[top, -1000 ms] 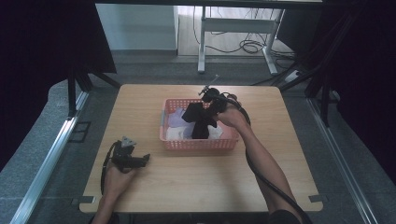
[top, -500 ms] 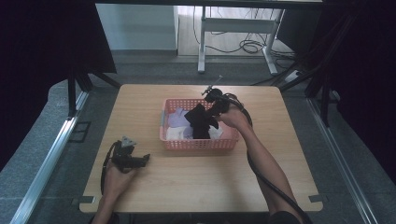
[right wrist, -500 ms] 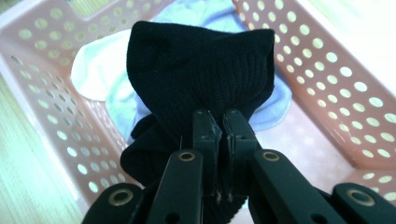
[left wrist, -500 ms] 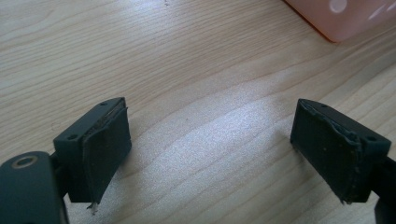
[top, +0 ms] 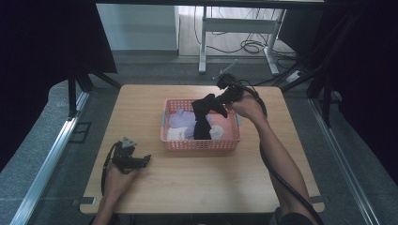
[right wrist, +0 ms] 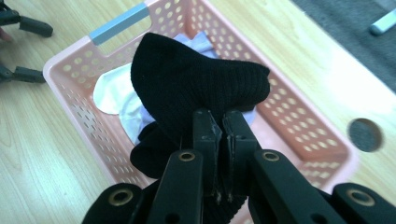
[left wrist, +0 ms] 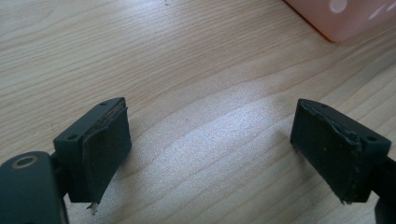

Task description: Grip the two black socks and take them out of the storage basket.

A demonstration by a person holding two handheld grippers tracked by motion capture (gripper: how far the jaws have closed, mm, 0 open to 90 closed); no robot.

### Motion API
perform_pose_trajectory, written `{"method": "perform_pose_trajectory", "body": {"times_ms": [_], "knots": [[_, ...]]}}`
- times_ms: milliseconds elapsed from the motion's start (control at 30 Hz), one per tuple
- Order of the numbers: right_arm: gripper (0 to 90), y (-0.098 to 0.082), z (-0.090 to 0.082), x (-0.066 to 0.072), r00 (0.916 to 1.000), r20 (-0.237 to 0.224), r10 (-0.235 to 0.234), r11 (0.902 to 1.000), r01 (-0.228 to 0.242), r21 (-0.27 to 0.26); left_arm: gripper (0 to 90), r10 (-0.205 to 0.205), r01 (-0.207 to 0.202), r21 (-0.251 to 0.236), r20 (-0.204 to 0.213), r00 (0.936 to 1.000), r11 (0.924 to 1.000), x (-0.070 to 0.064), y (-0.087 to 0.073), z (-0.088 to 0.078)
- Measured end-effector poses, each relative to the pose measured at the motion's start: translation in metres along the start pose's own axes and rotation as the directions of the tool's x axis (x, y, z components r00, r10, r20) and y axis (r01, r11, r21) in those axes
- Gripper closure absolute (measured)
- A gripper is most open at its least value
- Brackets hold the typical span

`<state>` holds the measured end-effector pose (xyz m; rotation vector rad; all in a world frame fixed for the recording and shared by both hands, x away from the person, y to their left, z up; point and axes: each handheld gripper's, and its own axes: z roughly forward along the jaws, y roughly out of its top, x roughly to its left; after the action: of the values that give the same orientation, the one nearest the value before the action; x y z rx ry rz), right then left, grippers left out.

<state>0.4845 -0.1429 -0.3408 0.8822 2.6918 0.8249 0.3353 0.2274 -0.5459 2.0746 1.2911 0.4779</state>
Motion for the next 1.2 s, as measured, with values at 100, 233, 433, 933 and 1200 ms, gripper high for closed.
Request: {"method": "perform_pose_trajectory", "body": {"times_ms": [100,233,433,933,1200], "knots": [[85.8,0.000,-0.015,-0.004,0.9999,0.013,0.002,0.9999,-0.002,-0.012,11.8,0.001,-0.001,0.003,-0.001,1.0000,1.0000,0.000,0.000,0.000],[85.7,-0.002,-0.032,-0.009,0.9992,0.037,0.014,0.9996,-0.013,-0.025,11.8,0.001,-0.001,0.004,-0.001,1.0000,1.0000,0.000,0.000,0.000],[85.5,-0.009,-0.053,-0.017,0.9974,0.061,0.039,0.9982,-0.036,-0.048,11.8,0.001,-0.001,0.003,-0.001,1.0000,1.0000,0.000,0.000,0.000],[85.5,-0.052,-0.099,-0.050,0.9792,0.158,0.128,0.9901,-0.116,-0.079,11.8,0.001,-0.001,0.003,-0.001,1.0000,1.0000,0.000,0.000,0.000],[85.5,-0.082,-0.119,-0.064,0.9616,0.204,0.183,0.9823,-0.171,-0.077,11.8,0.001,-0.001,0.003,-0.001,1.0000,1.0000,0.000,0.000,0.000]]}}
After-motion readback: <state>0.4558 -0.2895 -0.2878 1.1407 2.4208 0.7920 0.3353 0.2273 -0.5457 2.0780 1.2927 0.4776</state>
